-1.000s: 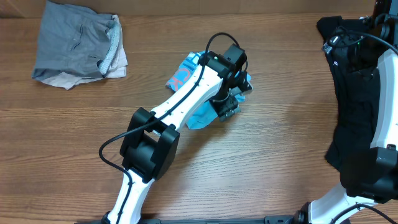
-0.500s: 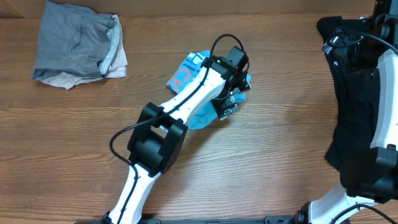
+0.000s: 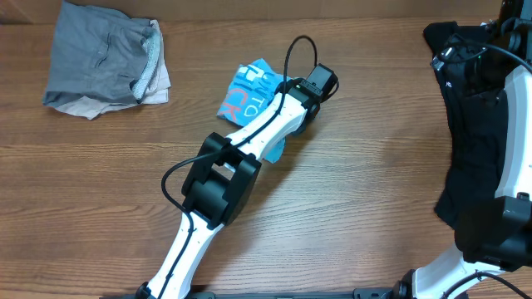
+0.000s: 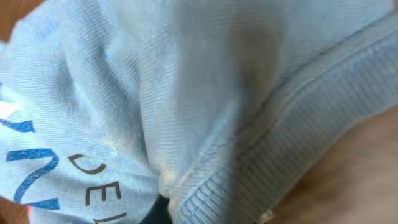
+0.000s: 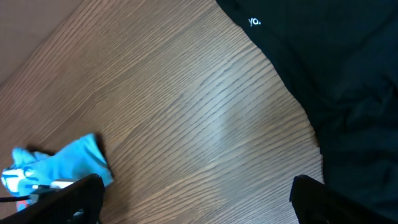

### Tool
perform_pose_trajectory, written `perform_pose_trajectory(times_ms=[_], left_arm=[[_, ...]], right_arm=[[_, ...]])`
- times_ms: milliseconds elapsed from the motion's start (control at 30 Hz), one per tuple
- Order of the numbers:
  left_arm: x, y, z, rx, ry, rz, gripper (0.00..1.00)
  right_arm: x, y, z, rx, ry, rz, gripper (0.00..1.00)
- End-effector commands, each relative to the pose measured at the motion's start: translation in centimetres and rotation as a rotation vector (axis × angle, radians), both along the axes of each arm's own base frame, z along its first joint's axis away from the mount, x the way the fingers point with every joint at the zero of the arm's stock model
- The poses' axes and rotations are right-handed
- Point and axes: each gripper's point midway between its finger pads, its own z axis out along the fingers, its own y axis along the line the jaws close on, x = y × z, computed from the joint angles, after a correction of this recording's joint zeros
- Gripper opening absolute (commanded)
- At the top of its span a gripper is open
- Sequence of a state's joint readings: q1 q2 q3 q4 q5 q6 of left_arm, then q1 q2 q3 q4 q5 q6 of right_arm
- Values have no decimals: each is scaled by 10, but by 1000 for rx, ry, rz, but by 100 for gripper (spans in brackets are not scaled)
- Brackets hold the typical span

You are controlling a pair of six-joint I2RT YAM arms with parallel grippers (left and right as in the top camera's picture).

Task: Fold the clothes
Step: 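Carry the bundle with the left gripper to the grey stack at top-left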

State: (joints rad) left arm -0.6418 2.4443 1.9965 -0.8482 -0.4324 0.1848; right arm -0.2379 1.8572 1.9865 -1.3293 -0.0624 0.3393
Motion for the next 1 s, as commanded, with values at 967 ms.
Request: perform_pose_trajectory(times_ms=[967], left_arm=[[64,292,304,-4,-424,311,4]], right_arm=[[1,2,-2,7,-1,12,100]])
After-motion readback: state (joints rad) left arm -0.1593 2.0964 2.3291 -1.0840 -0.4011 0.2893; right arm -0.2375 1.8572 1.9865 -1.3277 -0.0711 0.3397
